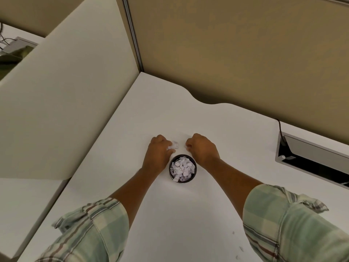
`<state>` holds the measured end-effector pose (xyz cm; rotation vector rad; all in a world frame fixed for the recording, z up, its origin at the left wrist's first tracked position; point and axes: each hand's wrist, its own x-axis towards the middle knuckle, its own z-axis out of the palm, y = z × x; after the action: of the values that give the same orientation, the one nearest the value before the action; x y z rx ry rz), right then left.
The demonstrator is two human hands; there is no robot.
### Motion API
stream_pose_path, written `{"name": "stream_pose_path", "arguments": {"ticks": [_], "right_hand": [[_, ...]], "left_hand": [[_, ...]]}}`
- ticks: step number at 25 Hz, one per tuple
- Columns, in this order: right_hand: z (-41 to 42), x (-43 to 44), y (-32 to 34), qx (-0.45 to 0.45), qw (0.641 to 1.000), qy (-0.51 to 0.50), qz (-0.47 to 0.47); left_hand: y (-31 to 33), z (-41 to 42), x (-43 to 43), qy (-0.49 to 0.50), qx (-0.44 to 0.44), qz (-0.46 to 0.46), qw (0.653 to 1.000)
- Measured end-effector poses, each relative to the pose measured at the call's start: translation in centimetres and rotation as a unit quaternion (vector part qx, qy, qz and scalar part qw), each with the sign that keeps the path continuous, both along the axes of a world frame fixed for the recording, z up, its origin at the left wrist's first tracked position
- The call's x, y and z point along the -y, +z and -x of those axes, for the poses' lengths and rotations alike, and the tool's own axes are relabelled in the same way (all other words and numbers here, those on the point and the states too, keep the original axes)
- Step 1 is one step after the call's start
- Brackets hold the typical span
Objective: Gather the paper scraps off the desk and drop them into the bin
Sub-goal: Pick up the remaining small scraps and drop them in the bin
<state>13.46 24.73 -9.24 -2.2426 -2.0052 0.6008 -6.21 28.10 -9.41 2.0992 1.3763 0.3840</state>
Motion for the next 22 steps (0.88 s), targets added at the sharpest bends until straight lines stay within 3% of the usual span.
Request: {"name": "stream_pose_path", "arguments": {"ticks": [5,8,12,15,18,22], "right_hand": [[-0.2,0.6,0.7,-0.054,0.998,-0.044,0.009],[-0.6,1.4,3.1,-0.159,0.974,-0.146,-0.064],[0.4,3.7,7.2,-0.21,0.959,-0.134,-0.133],[2.1,6.4,9.0,-0.183,0.971,-0.084,-0.127],[3.6,8.5,9.1,-0.094,0.989,-0.028,-0.114],[4.5,9.9,8.3,-0.021,0.997,-0.022,-0.066]], "left_hand": [[0.5,0.1,0.1,0.035,0.026,0.01,0.999],[1.7,0.3,0.1,0.092,0.092,0.02,0.991],[4.2,1.4,0.9,0.126,0.162,0.031,0.978],[6.4,2.4,3.1,0.1,0.162,0.015,0.982],[7.4,3.1,5.4,0.068,0.15,0.021,0.986],[7.4,2.8,7.3,0.06,0.096,0.044,0.993]]}}
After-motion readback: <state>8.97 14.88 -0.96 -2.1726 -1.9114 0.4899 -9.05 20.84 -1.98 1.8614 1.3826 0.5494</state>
